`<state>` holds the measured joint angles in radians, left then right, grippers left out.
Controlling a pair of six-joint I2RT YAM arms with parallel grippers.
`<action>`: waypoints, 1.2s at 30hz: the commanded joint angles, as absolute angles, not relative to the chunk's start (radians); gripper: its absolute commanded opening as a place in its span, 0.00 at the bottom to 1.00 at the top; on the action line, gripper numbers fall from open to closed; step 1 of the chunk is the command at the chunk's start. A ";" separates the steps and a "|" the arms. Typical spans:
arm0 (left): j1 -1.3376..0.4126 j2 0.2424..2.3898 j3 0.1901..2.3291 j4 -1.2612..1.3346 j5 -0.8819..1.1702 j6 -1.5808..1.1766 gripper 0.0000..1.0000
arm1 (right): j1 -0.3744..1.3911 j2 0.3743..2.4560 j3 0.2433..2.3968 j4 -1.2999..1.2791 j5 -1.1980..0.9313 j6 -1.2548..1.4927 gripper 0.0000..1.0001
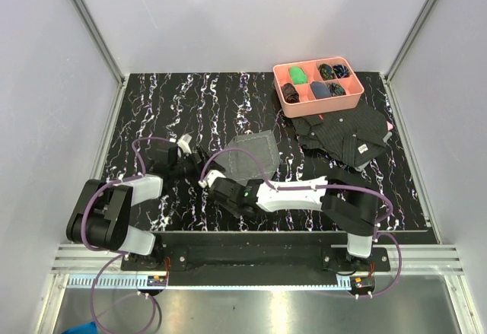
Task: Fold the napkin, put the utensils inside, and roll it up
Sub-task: Roll the napkin with the utensil
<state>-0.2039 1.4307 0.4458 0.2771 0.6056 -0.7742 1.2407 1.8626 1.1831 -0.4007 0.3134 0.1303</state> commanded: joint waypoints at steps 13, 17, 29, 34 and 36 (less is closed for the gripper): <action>-0.195 1.473 0.474 0.089 0.445 -0.675 0.84 | 0.896 1.888 1.009 -0.155 -0.584 0.166 0.02; -0.195 1.489 0.489 0.064 0.431 -0.664 0.84 | 0.858 1.968 0.999 -0.129 -0.673 0.190 0.02; -0.195 1.540 0.523 0.032 0.445 -0.643 0.84 | 0.816 1.867 1.066 -0.210 -0.674 0.233 0.50; -0.195 1.539 0.526 0.021 0.453 -0.635 0.84 | 0.818 1.819 1.172 -0.305 -0.624 0.204 0.70; -0.195 1.540 0.525 0.023 0.451 -0.634 0.84 | 0.825 1.795 1.209 -0.317 -0.571 0.192 0.73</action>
